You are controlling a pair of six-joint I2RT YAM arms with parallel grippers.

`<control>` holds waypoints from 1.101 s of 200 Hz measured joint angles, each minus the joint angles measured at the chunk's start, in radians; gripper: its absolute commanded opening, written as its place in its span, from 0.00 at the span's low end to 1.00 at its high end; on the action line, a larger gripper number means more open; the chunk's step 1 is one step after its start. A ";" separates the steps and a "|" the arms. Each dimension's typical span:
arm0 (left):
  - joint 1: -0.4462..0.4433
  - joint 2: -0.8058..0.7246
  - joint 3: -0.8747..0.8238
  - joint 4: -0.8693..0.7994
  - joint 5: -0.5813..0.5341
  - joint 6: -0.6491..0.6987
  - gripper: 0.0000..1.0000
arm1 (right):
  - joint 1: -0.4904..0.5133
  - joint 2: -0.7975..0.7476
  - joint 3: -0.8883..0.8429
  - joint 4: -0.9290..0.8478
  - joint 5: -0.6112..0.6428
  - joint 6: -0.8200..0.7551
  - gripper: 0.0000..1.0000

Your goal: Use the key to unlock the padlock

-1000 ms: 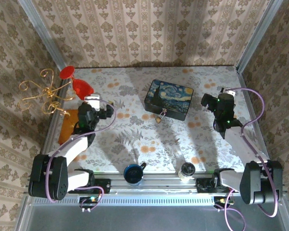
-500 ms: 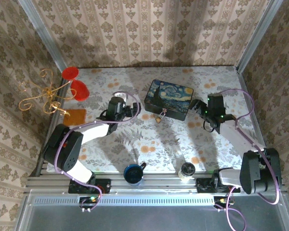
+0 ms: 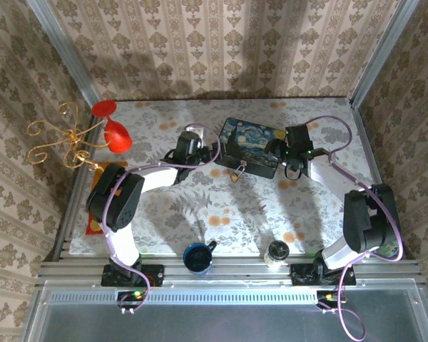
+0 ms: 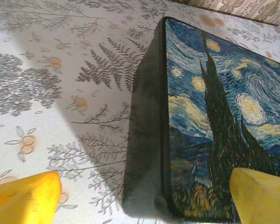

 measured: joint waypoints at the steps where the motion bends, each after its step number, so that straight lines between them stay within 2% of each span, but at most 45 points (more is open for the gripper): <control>1: 0.000 0.003 0.003 0.000 0.002 0.000 0.86 | 0.000 0.002 0.002 -0.001 0.000 0.000 0.73; 15: 0.000 0.035 0.037 0.000 0.024 -0.004 0.81 | 0.000 0.042 0.050 -0.021 0.008 -0.002 0.71; 53: 0.000 0.095 0.092 -0.003 0.065 -0.006 0.81 | 0.000 0.148 0.159 -0.056 0.014 -0.017 0.68; 118: 0.000 0.105 0.095 0.000 0.081 -0.010 0.70 | -0.002 0.318 0.334 -0.103 -0.037 -0.065 0.61; 187: -0.033 -0.021 -0.085 0.050 -0.129 -0.067 0.70 | 0.042 0.512 0.610 -0.178 -0.098 -0.160 0.61; 220: -0.039 -0.037 -0.105 0.055 -0.195 -0.095 0.70 | 0.050 0.613 0.767 -0.225 -0.132 -0.179 0.62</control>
